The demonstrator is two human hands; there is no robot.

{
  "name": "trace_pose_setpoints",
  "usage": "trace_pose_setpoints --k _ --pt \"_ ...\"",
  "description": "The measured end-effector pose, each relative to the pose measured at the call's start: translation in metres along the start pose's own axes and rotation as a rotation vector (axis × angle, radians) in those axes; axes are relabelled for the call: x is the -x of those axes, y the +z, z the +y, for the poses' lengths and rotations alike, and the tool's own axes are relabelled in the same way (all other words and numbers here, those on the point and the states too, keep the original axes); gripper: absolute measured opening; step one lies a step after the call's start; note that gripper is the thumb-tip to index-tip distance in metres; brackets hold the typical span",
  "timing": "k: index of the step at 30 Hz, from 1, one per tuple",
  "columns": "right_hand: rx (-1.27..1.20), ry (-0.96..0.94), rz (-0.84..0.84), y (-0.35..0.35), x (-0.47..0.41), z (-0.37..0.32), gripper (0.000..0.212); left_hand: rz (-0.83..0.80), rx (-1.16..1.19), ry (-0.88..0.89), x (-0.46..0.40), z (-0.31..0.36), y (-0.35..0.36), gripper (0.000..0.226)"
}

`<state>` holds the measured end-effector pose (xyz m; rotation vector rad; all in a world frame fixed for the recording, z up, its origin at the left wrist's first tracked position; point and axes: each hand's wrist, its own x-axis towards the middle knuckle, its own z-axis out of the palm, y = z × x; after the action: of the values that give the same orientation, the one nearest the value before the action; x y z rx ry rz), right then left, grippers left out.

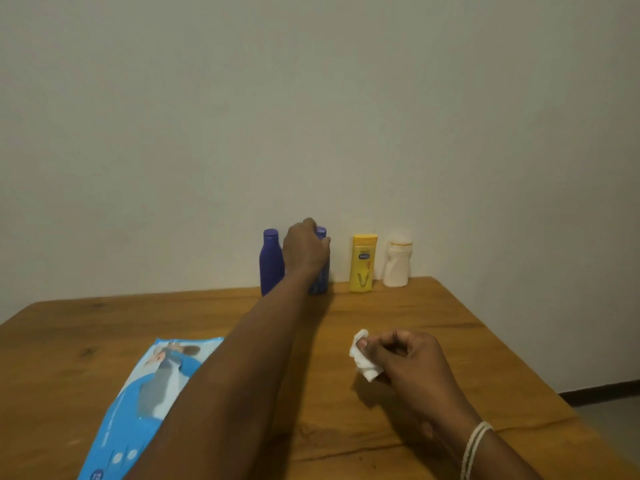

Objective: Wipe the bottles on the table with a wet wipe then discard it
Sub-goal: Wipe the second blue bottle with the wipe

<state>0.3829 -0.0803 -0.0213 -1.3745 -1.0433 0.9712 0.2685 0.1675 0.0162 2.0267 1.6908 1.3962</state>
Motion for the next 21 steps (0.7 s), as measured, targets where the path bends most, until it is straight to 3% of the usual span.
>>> trace_pose_setpoints --k 6,10,13,17,21 --pt "-0.106 0.031 0.048 -0.02 0.013 -0.015 0.011 -0.022 0.35 -0.039 0.044 0.014 -0.02 0.038" --pt "-0.176 -0.069 0.155 -0.028 0.023 -0.046 0.014 -0.075 0.51 0.021 0.098 0.033 -0.07 0.039" --pt "-0.001 -0.311 0.238 -0.022 0.041 -0.079 0.02 -0.129 0.532 0.128 0.15 0.048 -0.114 0.042" --pt "0.315 -0.594 0.191 0.001 0.081 -0.123 0.018 -0.176 0.485 0.268 0.202 0.072 -0.165 0.037" --pt "0.619 -0.713 0.108 0.023 0.128 -0.147 0.015 -0.052 0.537 0.217 0.232 0.089 -0.216 0.041"
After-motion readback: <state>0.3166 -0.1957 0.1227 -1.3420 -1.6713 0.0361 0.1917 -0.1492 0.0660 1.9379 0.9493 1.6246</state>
